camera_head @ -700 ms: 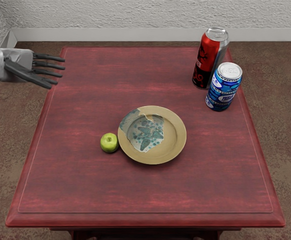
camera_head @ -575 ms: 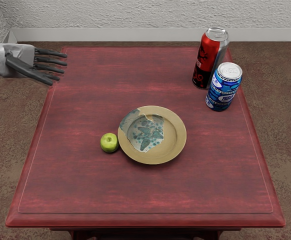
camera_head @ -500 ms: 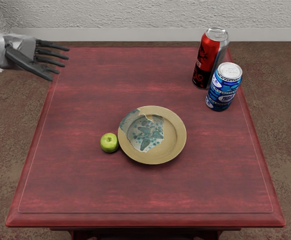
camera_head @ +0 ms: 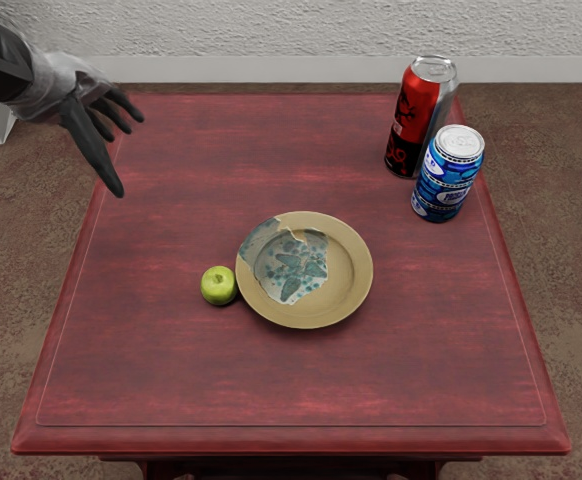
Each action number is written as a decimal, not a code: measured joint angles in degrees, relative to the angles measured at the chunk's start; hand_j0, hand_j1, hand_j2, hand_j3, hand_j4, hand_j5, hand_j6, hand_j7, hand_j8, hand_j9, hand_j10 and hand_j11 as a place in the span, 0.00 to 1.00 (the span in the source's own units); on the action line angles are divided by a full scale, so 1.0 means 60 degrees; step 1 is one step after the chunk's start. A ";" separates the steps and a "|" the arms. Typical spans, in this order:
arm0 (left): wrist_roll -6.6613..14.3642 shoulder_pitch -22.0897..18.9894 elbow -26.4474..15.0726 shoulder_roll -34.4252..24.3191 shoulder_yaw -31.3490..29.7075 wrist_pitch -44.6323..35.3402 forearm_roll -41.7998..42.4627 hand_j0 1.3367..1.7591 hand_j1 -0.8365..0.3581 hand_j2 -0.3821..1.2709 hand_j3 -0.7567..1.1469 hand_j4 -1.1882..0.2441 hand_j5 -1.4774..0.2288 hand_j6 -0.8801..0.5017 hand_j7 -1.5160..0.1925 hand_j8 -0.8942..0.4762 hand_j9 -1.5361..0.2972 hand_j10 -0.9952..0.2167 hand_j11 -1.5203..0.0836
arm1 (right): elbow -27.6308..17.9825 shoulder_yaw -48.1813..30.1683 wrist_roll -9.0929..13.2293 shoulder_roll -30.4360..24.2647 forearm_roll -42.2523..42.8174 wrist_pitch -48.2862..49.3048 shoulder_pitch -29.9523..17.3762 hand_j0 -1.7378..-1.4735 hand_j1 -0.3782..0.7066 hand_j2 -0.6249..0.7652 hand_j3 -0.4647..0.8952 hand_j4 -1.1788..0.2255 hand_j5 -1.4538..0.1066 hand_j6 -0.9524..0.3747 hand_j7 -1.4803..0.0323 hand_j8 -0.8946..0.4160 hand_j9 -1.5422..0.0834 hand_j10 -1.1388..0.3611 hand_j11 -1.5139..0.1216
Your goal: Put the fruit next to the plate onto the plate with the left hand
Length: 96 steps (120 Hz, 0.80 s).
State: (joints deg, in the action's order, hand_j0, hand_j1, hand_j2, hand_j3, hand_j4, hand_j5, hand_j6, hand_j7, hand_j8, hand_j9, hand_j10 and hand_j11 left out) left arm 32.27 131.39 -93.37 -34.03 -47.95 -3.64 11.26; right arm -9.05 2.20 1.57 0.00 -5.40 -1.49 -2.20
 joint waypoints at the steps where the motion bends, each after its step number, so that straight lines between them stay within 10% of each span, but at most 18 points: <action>1: 0.0008 0.0007 -0.0074 0.0041 -0.0019 -0.0104 0.0102 0.76 0.76 0.26 0.40 0.67 0.69 0.47 0.71 0.48 0.67 0.63 0.76 | 0.0000 0.0000 0.0000 0.0000 -0.0001 0.0000 0.0000 0.30 0.06 0.44 0.34 0.82 0.90 0.69 0.95 0.66 0.92 0.74 0.90; 59: 0.0047 0.0878 -0.1010 0.3560 -0.0557 -0.3857 0.4728 0.76 0.76 0.26 0.40 0.67 0.69 0.47 0.71 0.48 0.67 0.63 0.76 | 0.0000 0.0000 0.0002 0.0000 0.0003 0.0000 0.0000 0.30 0.06 0.44 0.34 0.82 0.90 0.69 0.95 0.66 0.92 0.74 0.90; 96: 0.0174 0.1213 -0.1019 0.5670 -0.1637 -0.4584 0.4144 0.76 0.76 0.26 0.40 0.67 0.69 0.47 0.71 0.48 0.67 0.63 0.76 | 0.0002 0.0000 0.0002 0.0000 0.0002 0.0000 0.0000 0.30 0.06 0.44 0.34 0.82 0.90 0.69 0.95 0.66 0.92 0.74 0.90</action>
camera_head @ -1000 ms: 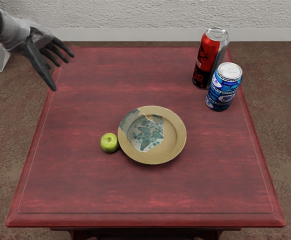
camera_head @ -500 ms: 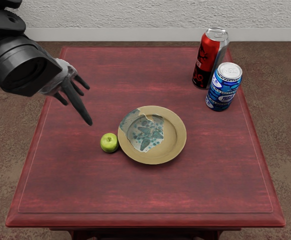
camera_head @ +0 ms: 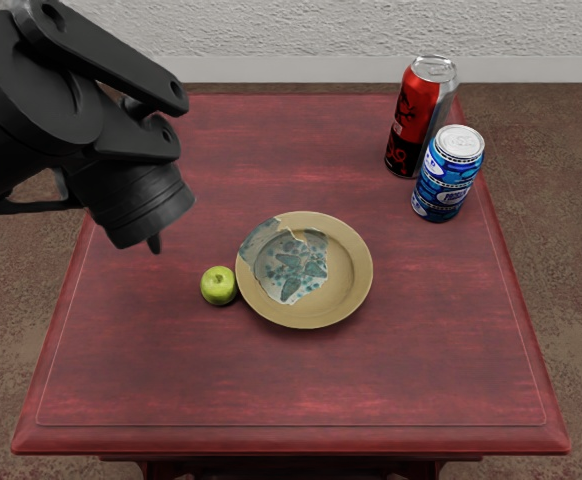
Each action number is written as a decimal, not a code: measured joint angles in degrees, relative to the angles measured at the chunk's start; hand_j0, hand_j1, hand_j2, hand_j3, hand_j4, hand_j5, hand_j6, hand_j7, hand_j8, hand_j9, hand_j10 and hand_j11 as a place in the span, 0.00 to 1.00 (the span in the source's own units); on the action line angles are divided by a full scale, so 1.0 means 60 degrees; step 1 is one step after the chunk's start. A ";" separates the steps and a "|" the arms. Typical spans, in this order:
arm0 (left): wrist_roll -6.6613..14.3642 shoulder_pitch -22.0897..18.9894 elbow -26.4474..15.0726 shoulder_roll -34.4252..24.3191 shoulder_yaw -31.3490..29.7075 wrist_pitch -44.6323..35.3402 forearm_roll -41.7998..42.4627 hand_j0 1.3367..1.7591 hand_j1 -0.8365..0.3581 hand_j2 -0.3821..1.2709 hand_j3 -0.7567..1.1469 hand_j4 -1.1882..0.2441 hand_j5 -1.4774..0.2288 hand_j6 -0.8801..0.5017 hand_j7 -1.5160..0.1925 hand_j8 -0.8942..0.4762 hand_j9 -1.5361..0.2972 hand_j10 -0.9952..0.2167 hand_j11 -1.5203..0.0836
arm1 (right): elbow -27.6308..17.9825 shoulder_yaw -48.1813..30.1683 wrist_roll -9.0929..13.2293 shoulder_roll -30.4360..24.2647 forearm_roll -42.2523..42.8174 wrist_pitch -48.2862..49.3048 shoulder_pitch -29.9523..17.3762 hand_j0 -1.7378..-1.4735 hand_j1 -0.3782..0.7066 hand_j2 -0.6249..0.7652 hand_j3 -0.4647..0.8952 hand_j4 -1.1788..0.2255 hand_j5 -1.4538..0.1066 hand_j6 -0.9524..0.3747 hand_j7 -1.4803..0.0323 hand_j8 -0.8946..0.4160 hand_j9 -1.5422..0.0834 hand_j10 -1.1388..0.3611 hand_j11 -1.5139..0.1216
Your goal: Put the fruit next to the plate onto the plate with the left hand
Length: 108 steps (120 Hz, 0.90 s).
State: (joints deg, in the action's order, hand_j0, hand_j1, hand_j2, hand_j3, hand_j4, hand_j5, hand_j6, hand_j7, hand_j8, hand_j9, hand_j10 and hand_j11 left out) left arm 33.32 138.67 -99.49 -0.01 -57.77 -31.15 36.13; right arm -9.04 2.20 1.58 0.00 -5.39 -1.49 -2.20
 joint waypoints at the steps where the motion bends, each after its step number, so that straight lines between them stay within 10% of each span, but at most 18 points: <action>1: 0.0011 0.0008 0.0000 0.0001 -0.0009 -0.0002 -0.0020 0.76 0.76 0.26 0.40 0.67 0.69 0.47 0.71 0.48 0.67 0.63 0.76 | 0.0000 0.0000 0.0000 0.0000 0.0000 0.0000 0.0000 0.30 0.06 0.44 0.34 0.82 0.90 0.69 0.95 0.66 0.92 0.74 0.90; 108: -0.0302 -0.1693 0.0787 0.0002 0.0755 0.0523 -0.2112 0.76 0.76 0.26 0.40 0.67 0.69 0.47 0.71 0.48 0.67 0.63 0.76 | -0.0002 0.0000 0.0000 0.0000 0.0000 0.0000 0.0000 0.30 0.06 0.44 0.34 0.82 0.90 0.69 0.95 0.66 0.92 0.74 0.90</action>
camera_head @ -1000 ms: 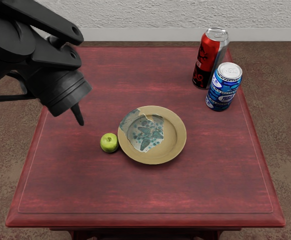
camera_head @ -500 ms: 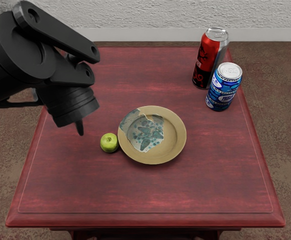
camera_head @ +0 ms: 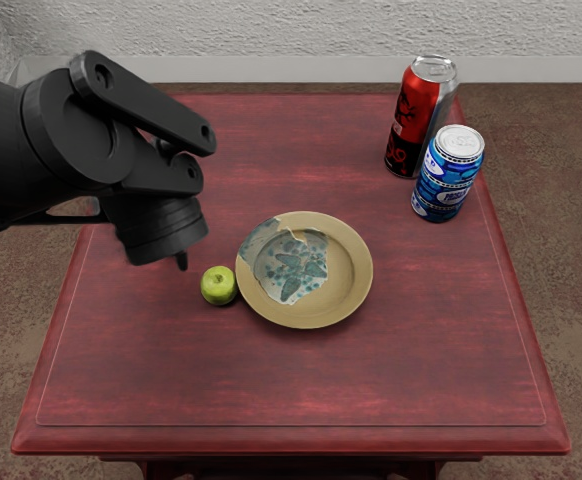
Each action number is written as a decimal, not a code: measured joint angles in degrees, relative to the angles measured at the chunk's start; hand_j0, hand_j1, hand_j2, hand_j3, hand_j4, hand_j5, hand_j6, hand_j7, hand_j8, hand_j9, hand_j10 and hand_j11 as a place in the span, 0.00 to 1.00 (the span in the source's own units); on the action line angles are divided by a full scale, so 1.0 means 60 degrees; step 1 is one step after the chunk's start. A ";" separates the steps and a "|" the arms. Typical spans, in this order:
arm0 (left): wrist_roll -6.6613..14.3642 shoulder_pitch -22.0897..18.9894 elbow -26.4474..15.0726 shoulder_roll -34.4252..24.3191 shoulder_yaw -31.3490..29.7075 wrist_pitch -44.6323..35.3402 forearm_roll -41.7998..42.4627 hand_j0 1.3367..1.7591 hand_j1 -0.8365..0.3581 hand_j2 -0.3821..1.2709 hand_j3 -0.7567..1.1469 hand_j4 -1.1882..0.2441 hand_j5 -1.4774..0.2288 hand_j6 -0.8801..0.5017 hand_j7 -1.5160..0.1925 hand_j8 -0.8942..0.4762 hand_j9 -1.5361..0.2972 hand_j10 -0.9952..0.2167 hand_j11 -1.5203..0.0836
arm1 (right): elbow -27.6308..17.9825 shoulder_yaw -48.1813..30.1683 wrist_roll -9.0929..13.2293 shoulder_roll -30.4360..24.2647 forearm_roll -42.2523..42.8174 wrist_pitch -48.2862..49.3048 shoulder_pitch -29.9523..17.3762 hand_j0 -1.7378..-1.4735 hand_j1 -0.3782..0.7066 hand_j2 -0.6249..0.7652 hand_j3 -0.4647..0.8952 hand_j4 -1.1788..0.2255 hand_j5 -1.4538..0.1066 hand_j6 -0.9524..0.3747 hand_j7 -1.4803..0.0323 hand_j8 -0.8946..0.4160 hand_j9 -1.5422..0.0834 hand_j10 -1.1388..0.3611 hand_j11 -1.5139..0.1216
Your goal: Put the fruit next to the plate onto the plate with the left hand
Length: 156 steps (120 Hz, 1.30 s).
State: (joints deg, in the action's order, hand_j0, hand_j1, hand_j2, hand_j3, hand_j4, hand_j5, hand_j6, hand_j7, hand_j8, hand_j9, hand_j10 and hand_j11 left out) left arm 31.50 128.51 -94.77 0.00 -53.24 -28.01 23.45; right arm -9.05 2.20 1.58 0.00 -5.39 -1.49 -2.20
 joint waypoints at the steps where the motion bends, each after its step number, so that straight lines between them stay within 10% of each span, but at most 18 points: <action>1: -0.0017 -0.0008 0.0015 0.0000 0.0010 0.0004 -0.0014 0.76 0.76 0.26 0.40 0.67 0.69 0.47 0.71 0.48 0.67 0.63 0.76 | 0.0000 0.0000 0.0000 0.0000 -0.0001 0.0000 0.0000 0.30 0.06 0.44 0.34 0.82 0.90 0.69 0.95 0.66 0.92 0.74 0.90; 156: -0.1254 -0.2653 0.0091 0.0000 0.0784 -0.1164 -0.2442 0.76 0.76 0.26 0.40 0.67 0.69 0.47 0.71 0.48 0.67 0.63 0.76 | 0.0000 0.0000 0.0000 0.0000 0.0003 0.0000 0.0000 0.30 0.06 0.44 0.34 0.82 0.90 0.69 0.95 0.66 0.92 0.74 0.90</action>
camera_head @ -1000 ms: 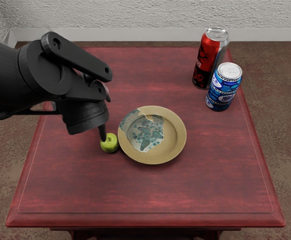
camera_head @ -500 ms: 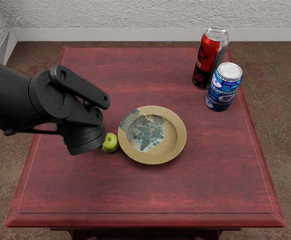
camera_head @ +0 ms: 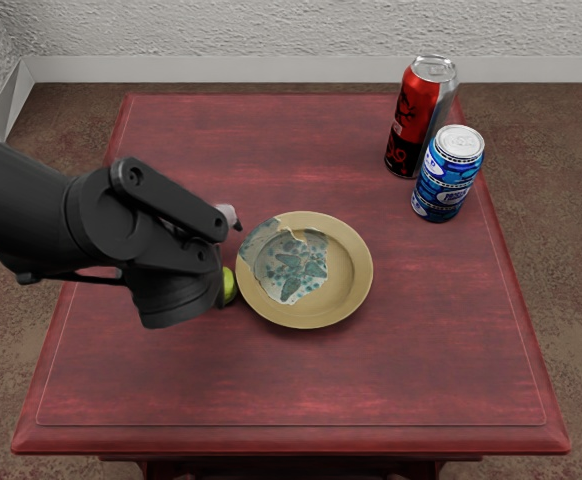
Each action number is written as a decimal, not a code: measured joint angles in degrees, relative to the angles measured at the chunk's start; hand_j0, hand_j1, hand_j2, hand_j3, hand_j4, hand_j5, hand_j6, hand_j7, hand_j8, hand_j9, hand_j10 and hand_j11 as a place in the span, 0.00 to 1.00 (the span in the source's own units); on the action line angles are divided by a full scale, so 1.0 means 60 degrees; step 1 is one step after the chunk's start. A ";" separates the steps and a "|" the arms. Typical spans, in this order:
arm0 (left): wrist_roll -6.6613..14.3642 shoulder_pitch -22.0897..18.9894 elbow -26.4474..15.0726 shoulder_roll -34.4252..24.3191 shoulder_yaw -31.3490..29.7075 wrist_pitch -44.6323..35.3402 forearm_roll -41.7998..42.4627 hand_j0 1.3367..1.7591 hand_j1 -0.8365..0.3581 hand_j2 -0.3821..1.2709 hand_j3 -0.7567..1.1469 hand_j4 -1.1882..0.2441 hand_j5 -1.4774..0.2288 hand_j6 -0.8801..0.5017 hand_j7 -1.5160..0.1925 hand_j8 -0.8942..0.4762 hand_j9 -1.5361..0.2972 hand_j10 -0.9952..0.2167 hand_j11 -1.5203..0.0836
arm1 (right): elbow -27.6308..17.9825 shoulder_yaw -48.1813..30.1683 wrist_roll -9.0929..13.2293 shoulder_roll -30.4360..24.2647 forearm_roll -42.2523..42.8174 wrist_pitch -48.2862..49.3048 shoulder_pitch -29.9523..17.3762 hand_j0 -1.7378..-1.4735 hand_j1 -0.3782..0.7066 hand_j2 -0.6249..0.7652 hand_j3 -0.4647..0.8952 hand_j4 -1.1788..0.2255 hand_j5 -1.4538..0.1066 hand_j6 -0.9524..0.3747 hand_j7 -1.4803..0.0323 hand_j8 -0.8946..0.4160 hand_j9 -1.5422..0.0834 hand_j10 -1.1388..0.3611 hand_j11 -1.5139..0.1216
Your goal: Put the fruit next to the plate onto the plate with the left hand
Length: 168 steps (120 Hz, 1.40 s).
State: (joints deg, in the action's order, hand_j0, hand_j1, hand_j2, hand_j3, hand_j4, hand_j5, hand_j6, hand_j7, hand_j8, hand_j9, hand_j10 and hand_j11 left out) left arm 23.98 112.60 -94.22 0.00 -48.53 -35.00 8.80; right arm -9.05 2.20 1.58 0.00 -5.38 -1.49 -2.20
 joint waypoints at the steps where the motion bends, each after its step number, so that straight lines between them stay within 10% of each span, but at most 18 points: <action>1: -0.0002 -0.0001 -0.0001 0.0000 0.0002 0.0000 -0.0019 0.76 0.76 0.26 0.40 0.67 0.69 0.47 0.71 0.48 0.67 0.63 0.76 | 0.0000 0.0000 0.0000 0.0000 0.0000 0.0000 0.0000 0.30 0.06 0.44 0.34 0.82 0.90 0.69 0.95 0.66 0.92 0.74 0.90; 168: 0.0211 -0.0543 -0.0015 0.0000 -0.0067 -0.0001 -0.0081 0.76 0.68 0.27 0.40 0.61 0.63 0.41 0.65 0.42 0.61 0.56 0.69 | 0.0000 0.0000 0.0000 0.0000 -0.0003 0.0000 0.0000 0.30 0.06 0.44 0.34 0.82 0.90 0.69 0.95 0.66 0.92 0.74 0.90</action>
State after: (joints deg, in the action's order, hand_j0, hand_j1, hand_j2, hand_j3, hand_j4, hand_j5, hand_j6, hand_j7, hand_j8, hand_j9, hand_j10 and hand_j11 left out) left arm 25.25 109.34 -94.31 0.00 -48.93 -35.00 8.31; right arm -9.05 2.20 1.58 0.00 -5.39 -1.49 -2.20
